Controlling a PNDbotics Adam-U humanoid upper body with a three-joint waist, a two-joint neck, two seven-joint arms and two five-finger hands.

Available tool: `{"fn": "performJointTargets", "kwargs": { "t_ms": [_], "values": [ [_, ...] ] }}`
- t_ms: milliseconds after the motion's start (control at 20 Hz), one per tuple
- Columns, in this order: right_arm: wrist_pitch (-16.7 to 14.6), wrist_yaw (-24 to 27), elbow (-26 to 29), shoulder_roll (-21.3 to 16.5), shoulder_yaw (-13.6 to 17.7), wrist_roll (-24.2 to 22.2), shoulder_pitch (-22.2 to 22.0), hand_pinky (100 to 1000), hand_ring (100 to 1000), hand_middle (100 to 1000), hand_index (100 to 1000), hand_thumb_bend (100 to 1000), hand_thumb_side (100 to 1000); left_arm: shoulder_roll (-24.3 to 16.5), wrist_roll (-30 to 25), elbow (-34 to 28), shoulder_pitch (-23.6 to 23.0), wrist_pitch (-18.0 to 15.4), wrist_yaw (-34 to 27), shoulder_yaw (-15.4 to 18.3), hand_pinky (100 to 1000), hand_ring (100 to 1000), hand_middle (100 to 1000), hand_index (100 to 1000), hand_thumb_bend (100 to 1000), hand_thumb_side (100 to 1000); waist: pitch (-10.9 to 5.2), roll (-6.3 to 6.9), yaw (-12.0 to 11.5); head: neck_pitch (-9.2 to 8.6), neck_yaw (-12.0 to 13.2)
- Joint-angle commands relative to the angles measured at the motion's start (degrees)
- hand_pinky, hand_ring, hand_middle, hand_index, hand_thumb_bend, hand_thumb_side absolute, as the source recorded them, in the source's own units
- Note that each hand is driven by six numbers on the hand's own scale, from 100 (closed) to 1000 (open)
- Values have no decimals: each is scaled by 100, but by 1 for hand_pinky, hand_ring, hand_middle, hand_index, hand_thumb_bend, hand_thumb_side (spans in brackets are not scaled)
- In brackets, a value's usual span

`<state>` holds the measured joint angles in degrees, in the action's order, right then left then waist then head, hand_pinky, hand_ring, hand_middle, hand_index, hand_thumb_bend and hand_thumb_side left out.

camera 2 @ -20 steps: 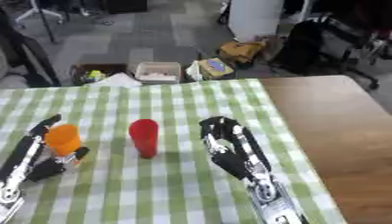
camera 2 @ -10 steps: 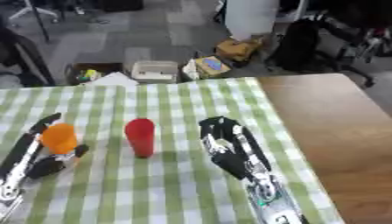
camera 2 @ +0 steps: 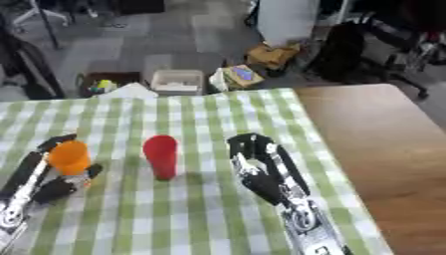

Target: Pour the contents of one cup into another cup.

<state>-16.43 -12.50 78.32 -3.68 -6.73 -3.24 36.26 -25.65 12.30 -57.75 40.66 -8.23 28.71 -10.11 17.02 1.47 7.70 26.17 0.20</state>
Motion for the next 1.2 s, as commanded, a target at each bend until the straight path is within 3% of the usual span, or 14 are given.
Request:
{"fn": "performJointTargets", "kwargs": {
  "t_ms": [50,250,350,400,500,700,1200],
  "values": [
    [-16,18,66,-16,4,-13,77,582,452,337,695,100,621,-65,6,13,31,-29,-51,-45,584,582,700,862,536,658,-104,-11,-8,-22,4],
    [-20,17,63,-16,8,-12,89,582,452,337,695,100,620,-56,69,18,25,-129,-245,-57,527,485,566,807,356,571,-107,-19,-10,-32,3],
    [-21,16,62,-15,9,-13,92,582,452,337,695,100,620,-60,112,6,25,-166,-339,-56,517,470,545,792,303,543,-110,-21,-12,-36,2],
    [-22,15,61,-15,10,-14,93,582,452,337,695,100,620,-63,137,-3,25,-181,-378,-56,504,456,512,769,189,495,-112,-21,-14,-39,2],
    [-24,13,60,-14,11,-15,97,582,453,337,695,100,620,-68,192,-22,19,-210,-454,-54,496,444,486,743,100,454,-115,-22,-19,-44,-1],
    [-26,10,56,-16,14,-17,99,583,453,336,695,100,620,-77,306,-79,-8,-293,-597,-53,482,427,465,708,100,410,-122,-23,-27,-48,-9],
    [-43,-47,-9,-43,55,9,154,585,453,335,694,100,609,-219,485,-759,-165,-415,-1247,-58,462,414,446,695,100,417,-152,-29,-97,-56,-52]
  ]
}}
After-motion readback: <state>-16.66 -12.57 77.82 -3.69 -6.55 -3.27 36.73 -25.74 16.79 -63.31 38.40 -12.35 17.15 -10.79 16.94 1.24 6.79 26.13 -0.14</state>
